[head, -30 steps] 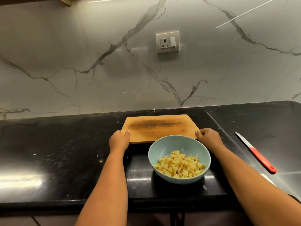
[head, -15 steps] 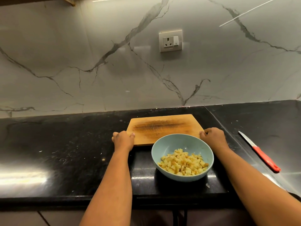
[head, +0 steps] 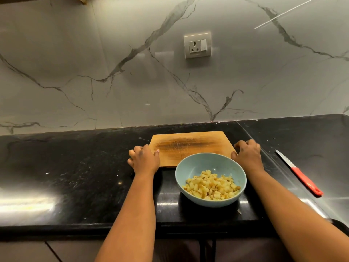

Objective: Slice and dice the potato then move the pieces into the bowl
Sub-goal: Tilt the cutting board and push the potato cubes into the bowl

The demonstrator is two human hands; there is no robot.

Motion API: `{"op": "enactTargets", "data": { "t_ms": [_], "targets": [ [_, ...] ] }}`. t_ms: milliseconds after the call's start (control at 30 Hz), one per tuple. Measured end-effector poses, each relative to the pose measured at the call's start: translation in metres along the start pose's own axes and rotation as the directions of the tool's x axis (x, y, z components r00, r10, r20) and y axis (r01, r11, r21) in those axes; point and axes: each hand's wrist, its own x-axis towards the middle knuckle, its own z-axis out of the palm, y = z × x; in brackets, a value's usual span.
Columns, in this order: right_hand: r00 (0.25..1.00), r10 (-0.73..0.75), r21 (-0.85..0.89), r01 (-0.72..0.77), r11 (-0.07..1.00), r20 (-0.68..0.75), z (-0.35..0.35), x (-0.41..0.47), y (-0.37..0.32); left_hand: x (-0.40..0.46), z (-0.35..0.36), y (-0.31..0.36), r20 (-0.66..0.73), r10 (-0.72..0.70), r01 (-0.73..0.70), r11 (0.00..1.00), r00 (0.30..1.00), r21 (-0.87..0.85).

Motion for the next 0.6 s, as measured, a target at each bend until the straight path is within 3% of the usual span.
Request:
{"op": "enactTargets", "data": {
  "t_ms": [167,200,267,333,400,500,533,600],
  "targets": [
    [0.996,0.003,0.264,0.022,0.964,-0.093,-0.014,-0.008,0.0,-0.03,-0.008,0.019,-0.114,0.091,-0.128,0.916,0.989,-0.381],
    [0.995,0.002,0.334,0.03,0.942,-0.095,-0.022,-0.012,-0.005,-0.04,-0.011,0.024,-0.09,0.097,-0.13,0.842,0.991,-0.523],
    [0.998,-0.059,0.499,0.069,0.864,-0.035,-0.045,-0.024,-0.021,-0.064,-0.019,0.034,0.07,0.095,0.005,0.563,0.993,-0.826],
    [0.955,-0.279,0.557,0.175,0.812,0.106,-0.075,-0.04,-0.045,-0.086,-0.025,0.039,0.274,0.144,0.219,0.312,0.951,-0.925],
    [0.781,-0.493,0.503,0.271,0.821,0.384,-0.101,-0.057,-0.068,-0.1,-0.025,0.04,0.376,0.215,0.326,0.237,0.901,-0.915],
    [0.411,-0.509,0.386,0.348,0.854,0.756,-0.116,-0.077,-0.088,-0.112,-0.024,0.042,0.404,0.25,0.351,0.231,0.88,-0.907],
    [0.339,-0.489,0.353,0.39,0.85,0.804,-0.114,-0.081,-0.091,-0.112,-0.024,0.042,0.395,0.242,0.34,0.239,0.886,-0.91],
    [0.324,-0.463,0.304,0.437,0.847,0.825,-0.107,-0.083,-0.095,-0.111,-0.021,0.042,0.393,0.219,0.334,0.263,0.893,-0.905]
  ]
}}
